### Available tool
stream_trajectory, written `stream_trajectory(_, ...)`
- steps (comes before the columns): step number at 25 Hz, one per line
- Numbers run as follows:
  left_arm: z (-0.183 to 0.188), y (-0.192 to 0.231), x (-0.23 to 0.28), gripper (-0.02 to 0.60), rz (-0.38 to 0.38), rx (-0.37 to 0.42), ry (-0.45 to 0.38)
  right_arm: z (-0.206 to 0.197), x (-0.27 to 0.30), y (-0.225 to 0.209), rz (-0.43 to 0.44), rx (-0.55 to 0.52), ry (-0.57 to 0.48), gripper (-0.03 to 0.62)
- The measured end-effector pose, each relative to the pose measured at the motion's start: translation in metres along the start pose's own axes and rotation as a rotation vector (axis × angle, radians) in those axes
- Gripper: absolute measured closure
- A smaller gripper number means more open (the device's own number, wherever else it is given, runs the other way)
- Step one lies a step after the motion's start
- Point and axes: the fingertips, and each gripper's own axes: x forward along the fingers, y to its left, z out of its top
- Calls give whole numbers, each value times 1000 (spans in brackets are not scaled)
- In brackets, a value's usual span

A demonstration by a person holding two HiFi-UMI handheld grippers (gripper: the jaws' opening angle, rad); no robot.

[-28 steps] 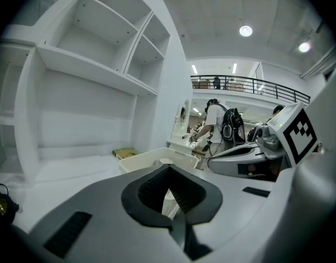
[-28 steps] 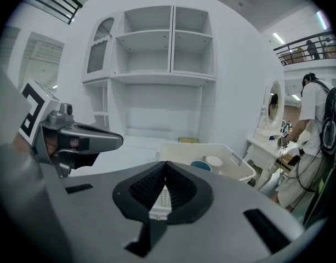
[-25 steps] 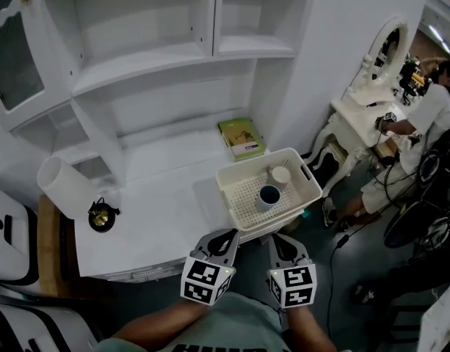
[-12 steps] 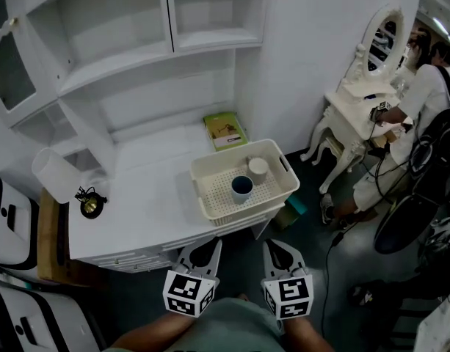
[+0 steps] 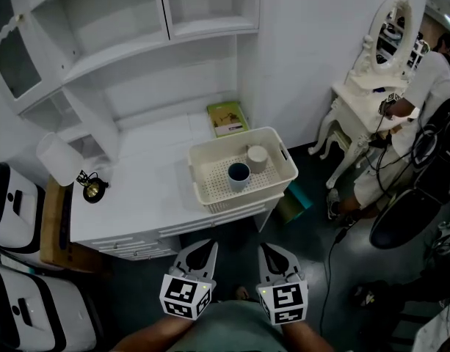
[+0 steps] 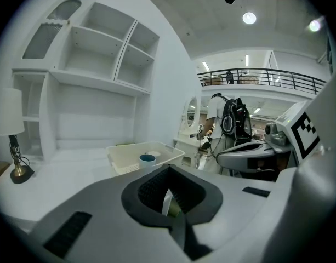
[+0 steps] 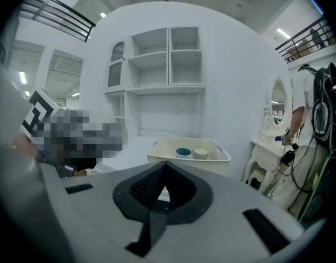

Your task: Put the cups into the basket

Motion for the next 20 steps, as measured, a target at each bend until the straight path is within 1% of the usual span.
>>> stream_trajectory(4, -4, -10, 1, 574, 3, -2, -8, -2, -5, -4, 9, -5, -10, 582)
stream_trajectory(10, -5, -23, 0, 575, 1, -8, -9, -9, -13, -10, 13, -3, 4, 582)
stream_trajectory(20, -6, -24, 2, 575, 12, -15, -12, -12, -12, -15, 17, -13, 5, 582)
